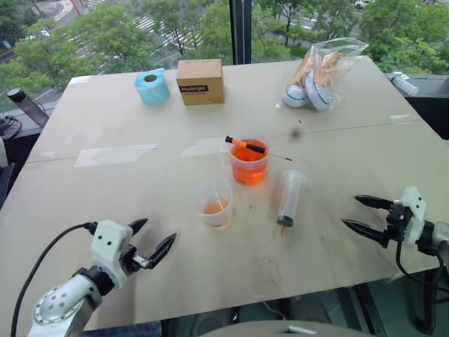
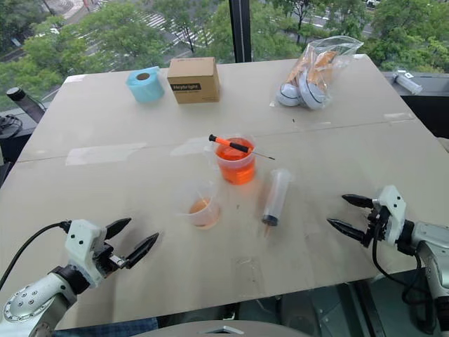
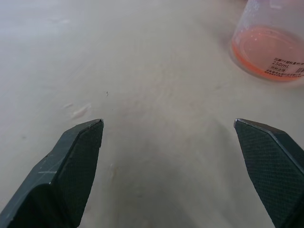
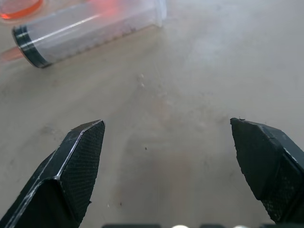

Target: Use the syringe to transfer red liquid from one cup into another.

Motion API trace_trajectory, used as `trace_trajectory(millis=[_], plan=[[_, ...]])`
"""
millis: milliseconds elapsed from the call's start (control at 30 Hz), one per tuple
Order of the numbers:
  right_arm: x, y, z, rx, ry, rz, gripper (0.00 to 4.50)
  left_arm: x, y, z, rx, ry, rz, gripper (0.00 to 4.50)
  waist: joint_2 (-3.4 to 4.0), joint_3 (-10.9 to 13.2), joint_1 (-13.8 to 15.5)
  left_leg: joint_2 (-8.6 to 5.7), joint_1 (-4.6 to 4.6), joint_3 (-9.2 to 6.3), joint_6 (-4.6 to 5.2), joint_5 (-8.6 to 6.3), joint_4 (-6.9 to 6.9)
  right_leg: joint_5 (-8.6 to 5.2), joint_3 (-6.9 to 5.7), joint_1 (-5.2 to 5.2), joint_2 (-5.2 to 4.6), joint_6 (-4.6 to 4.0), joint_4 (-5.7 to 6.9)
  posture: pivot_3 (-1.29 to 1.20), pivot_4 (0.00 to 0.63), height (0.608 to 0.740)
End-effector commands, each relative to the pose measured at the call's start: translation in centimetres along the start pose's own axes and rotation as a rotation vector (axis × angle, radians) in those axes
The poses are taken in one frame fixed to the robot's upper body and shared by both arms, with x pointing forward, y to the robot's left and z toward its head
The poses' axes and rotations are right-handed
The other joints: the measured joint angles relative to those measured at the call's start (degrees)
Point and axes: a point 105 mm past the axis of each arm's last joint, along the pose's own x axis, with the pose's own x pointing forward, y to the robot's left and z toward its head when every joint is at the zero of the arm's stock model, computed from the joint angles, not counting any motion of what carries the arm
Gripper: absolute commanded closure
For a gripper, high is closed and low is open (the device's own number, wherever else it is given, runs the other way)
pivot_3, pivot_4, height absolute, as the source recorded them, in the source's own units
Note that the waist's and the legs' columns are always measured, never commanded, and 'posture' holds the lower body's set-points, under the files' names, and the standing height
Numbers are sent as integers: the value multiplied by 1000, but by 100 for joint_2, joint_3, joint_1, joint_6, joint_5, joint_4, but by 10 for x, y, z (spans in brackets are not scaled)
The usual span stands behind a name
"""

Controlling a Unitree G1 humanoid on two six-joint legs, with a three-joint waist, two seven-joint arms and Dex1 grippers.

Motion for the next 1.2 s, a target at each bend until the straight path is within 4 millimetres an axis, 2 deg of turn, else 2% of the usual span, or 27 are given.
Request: trace_trajectory(millis=[33,200,333,467,600,700,833,867,900,967,1000,1200], plan=[[11,9,50,-65,-111,75,57,-11,-11,22,36,-23,-109,0,-2,3,-32,0,0,0,0,0,0,0,0,-1,0,0,1,0,150,740],[41,27,101,-89,-118,179,57,-24,-19,60,97,-63,-235,0,-1,5,-23,2,-2,-4,-1,0,0,0,1,-6,-3,-1,7,0,150,740],[72,27,120,-217,0,180,57,-26,-21,101,192,-127,-290,0,-3,6,-2,1,-3,-7,-4,1,0,-11,-3,-16,-5,-21,9,0,150,740],[94,30,140,-222,26,194,57,-20,-28,127,253,-163,-321,0,-3,7,-11,-3,-18,-3,-28,15,0,-1,-2,-22,-7,-2,-1,0,150,740],[111,35,147,-199,73,204,57,-15,-42,141,290,-173,-371,0,-4,9,-28,-4,-33,-2,-30,16,-2,0,-3,-30,-3,-1,-5,0,150,740],[119,36,151,-182,97,199,864,-13,-49,147,312,-173,-392,0,-4,14,-30,-5,-34,-1,-30,16,-4,0,-3,-31,-2,0,-11,0,150,740],[125,40,150,-182,138,215,2647,-11,-52,156,299,-209,-387,0,-4,15,-26,-5,-33,-4,-30,16,-4,0,-5,-31,1,0,-6,0,150,740],[127,41,152,-181,132,213,3239,-10,-52,157,298,-209,-382,0,-4,15,-26,-5,-31,-4,-31,16,-4,0,-4,-31,2,0,-3,0,150,740],[128,40,154,-177,132,207,3410,-10,-52,156,295,-206,-378,0,-4,15,-28,-5,-31,-4,-31,16,-3,0,-4,-30,2,0,-2,0,150,740],[129,41,156,-176,121,209,4182,-9,-52,156,285,-205,-371,0,-4,15,-32,-5,-30,-3,-32,17,-3,0,-4,-31,3,0,1,0,150,740],[128,42,158,-159,115,213,4417,-8,-52,156,281,-203,-367,0,-4,15,-32,-5,-30,-4,-33,17,-3,0,-3,-31,5,0,2,0,150,740],[118,35,160,-160,109,191,4417,-6,-51,161,245,-225,-352,0,-5,16,-23,-5,-30,-3,-34,18,-3,0,-4,-31,6,1,2,0,150,740]])
